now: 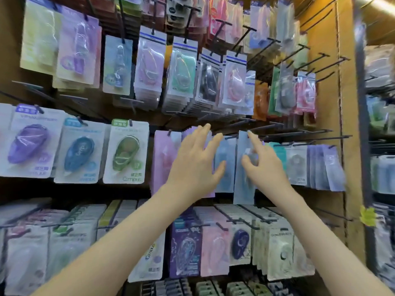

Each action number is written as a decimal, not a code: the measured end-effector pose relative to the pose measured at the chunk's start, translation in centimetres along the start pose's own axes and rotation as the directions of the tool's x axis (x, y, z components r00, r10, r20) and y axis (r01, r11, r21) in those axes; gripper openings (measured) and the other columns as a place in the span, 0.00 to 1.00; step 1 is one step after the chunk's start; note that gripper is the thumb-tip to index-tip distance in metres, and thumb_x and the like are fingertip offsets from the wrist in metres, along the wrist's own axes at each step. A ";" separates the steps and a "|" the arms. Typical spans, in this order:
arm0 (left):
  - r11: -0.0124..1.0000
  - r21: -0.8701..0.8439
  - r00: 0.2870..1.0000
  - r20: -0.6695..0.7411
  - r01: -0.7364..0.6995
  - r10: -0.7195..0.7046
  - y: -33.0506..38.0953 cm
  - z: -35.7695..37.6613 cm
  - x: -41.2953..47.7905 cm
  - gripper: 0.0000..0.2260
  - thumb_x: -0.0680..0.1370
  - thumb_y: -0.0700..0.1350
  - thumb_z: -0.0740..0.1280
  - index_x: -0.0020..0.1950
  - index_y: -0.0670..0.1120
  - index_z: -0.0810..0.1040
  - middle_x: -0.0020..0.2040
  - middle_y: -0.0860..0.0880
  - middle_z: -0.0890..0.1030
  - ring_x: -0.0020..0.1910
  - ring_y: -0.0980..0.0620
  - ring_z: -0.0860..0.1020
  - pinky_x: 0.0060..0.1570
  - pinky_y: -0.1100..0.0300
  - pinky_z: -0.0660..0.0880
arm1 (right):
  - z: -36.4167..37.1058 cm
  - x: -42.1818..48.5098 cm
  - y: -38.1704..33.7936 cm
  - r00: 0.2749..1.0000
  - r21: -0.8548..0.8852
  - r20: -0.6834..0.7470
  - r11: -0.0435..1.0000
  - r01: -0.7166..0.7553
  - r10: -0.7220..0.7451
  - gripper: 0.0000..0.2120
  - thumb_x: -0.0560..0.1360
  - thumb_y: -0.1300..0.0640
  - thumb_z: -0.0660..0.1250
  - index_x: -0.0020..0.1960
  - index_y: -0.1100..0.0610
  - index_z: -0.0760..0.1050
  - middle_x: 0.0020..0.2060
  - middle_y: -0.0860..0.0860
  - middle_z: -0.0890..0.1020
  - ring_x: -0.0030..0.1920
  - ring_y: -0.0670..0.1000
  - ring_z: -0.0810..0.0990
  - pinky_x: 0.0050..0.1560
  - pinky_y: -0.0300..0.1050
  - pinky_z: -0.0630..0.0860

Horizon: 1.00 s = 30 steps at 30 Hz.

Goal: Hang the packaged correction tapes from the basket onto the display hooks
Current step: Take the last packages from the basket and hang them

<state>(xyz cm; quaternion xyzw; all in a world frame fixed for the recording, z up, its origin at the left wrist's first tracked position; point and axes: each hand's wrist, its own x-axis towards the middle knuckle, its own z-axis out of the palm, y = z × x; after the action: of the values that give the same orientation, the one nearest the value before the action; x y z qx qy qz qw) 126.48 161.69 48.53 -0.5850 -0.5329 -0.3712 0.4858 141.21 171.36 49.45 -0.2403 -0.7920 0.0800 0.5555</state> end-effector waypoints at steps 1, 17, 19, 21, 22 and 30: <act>0.998 0.066 1.000 0.020 0.005 -0.006 -0.2 0.7 0.4 0.27 0.74 0.55 0.58 0.67 0.42 0.74 0.68 0.35 0.71 0.67 0.35 0.71 0.65 0.44 0.66 | 0.0 0.5 0.5 0.999 -0.033 0.035 0.999 -0.002 0.003 0.29 0.80 0.55 0.59 0.77 0.42 0.53 0.60 0.54 0.71 0.51 0.48 0.68 0.48 0.40 0.61; 0.989 0.146 0.993 0.108 0.034 -0.050 -1.8 3.6 0.2 0.28 0.76 0.51 0.67 0.73 0.44 0.66 0.77 0.37 0.53 0.75 0.37 0.56 0.71 0.39 0.58 | -0.8 3.4 -0.1 0.979 -0.121 0.203 0.991 0.053 -0.028 0.26 0.81 0.52 0.54 0.78 0.44 0.52 0.65 0.56 0.68 0.53 0.54 0.69 0.51 0.43 0.63; 0.980 0.195 0.995 0.081 0.034 -0.051 -1.8 3.9 0.2 0.25 0.74 0.51 0.67 0.69 0.42 0.71 0.76 0.35 0.58 0.74 0.36 0.58 0.69 0.36 0.57 | -0.9 3.3 0.1 0.975 -0.117 0.220 0.992 0.055 -0.028 0.26 0.81 0.51 0.54 0.78 0.44 0.52 0.69 0.57 0.66 0.62 0.57 0.69 0.55 0.46 0.65; 0.971 0.235 0.997 0.056 0.044 -0.058 -1.9 4.2 0.2 0.24 0.72 0.51 0.68 0.65 0.41 0.74 0.74 0.33 0.61 0.74 0.34 0.59 0.69 0.36 0.56 | -1.1 3.2 0.4 0.972 -0.121 0.231 0.991 0.064 -0.035 0.26 0.81 0.50 0.54 0.78 0.43 0.52 0.70 0.56 0.64 0.66 0.57 0.67 0.57 0.46 0.65; 0.968 0.246 0.997 0.050 0.049 -0.063 -2.0 4.4 0.2 0.24 0.71 0.50 0.69 0.64 0.41 0.75 0.74 0.33 0.61 0.74 0.34 0.59 0.69 0.36 0.55 | -1.0 3.2 0.5 0.971 -0.128 0.237 0.989 0.072 -0.040 0.26 0.81 0.50 0.54 0.78 0.43 0.51 0.71 0.55 0.63 0.66 0.56 0.66 0.57 0.47 0.65; 0.962 0.263 0.993 0.064 0.074 -0.094 -1.6 4.5 0.0 0.27 0.75 0.50 0.67 0.72 0.43 0.68 0.76 0.36 0.56 0.76 0.36 0.52 0.72 0.39 0.49 | -1.1 3.9 0.7 0.972 -0.084 0.234 0.996 0.029 -0.009 0.26 0.81 0.49 0.55 0.77 0.40 0.52 0.60 0.54 0.74 0.50 0.50 0.74 0.52 0.46 0.72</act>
<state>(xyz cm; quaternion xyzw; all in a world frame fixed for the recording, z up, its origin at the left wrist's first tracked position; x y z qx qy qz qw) 124.54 165.95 47.73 -0.5066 -0.6195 -0.2958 0.5216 141.38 173.63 52.83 -0.2456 -0.8568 0.0679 0.4483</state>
